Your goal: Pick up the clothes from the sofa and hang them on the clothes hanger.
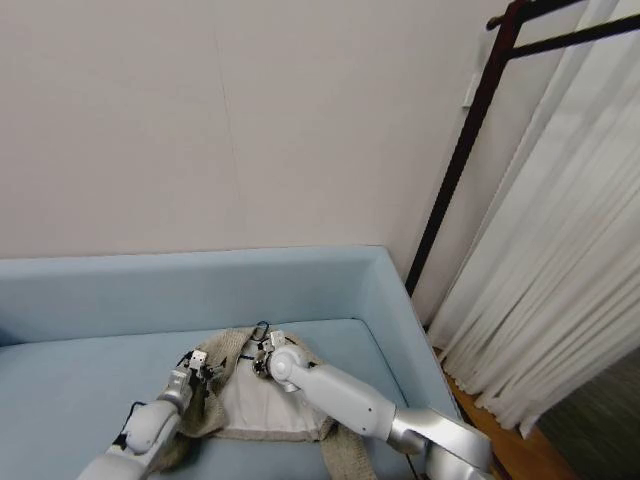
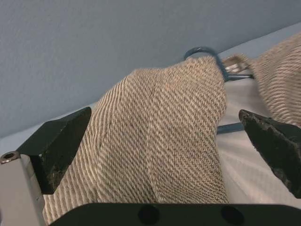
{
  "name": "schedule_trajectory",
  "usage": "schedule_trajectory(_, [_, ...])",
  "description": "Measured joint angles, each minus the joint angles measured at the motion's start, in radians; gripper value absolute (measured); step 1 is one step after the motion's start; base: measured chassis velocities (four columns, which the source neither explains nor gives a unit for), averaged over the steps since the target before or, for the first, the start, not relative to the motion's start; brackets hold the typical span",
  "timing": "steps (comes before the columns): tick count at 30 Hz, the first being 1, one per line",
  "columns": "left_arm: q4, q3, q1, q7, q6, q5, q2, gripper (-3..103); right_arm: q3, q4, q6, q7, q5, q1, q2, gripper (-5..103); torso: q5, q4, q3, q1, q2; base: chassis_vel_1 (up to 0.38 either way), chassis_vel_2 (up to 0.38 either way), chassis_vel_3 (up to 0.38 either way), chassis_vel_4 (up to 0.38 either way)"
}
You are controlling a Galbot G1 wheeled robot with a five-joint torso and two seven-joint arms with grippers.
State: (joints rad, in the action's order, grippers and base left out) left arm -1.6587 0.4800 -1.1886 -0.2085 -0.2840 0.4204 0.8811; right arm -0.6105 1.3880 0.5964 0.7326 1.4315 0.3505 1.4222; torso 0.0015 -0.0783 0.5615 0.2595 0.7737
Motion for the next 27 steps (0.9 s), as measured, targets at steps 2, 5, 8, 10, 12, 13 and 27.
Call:
schedule_trajectory(2, [0.008, 0.023, 0.009, -0.063, 0.001, -0.007, -0.025, 100, -0.003, 0.052, 0.003, -0.003, 0.021, -0.014, -0.019, 72, 0.0002, 0.0015, 0.000, 0.000, 0.000, 0.000, 0.000, 0.000, 0.000])
schedule_trajectory(5, [0.025, 0.023, 0.026, -0.100, -0.019, -0.024, -0.039, 100, -0.007, 0.110, 0.010, -0.014, 0.023, -0.017, -0.058, 83, 0.0001, 0.0010, 0.000, 0.000, 0.000, 0.000, 0.000, 0.000, 0.000])
schedule_trajectory(8, [0.060, 0.023, 0.037, -0.150, -0.006, -0.050, -0.045, 100, -0.008, 0.165, 0.022, -0.058, -0.018, -0.022, -0.112, 93, 0.0000, 0.0001, 0.000, 0.000, 0.000, 0.000, 0.000, 0.000, 0.000])
schedule_trajectory(10, [0.094, 0.024, 0.050, -0.185, 0.021, -0.056, -0.049, 100, 0.001, 0.186, 0.033, -0.137, -0.076, -0.027, -0.158, 97, -0.0003, 0.0001, 0.000, 0.000, 0.000, 0.000, 0.000, 0.000, 0.000])
schedule_trajectory(12, [0.133, 0.030, 0.077, -0.241, 0.060, -0.036, -0.063, 100, 0.030, 0.188, 0.064, -0.241, -0.140, -0.038, -0.199, 100, -0.0002, 0.0001, 0.000, 0.000, 0.000, 0.000, 0.000, 0.000, 0.000])
schedule_trajectory(13, [0.149, 0.033, 0.093, -0.272, 0.068, -0.022, -0.072, 100, 0.046, 0.182, 0.081, -0.294, -0.165, -0.044, -0.213, 100, 0.0000, 0.0002, 0.000, 0.000, 0.000, 0.000, 0.000, 0.000, 0.000])
schedule_trajectory(27, [0.273, -0.056, 0.272, -0.395, 0.077, 0.011, -0.084, 100, 0.168, 0.190, 0.137, -0.578, -0.285, 0.058, -0.496, 100, 0.0001, 0.0003, 0.000, 0.000, 0.000, 0.000, 0.000, 0.000, 0.000])
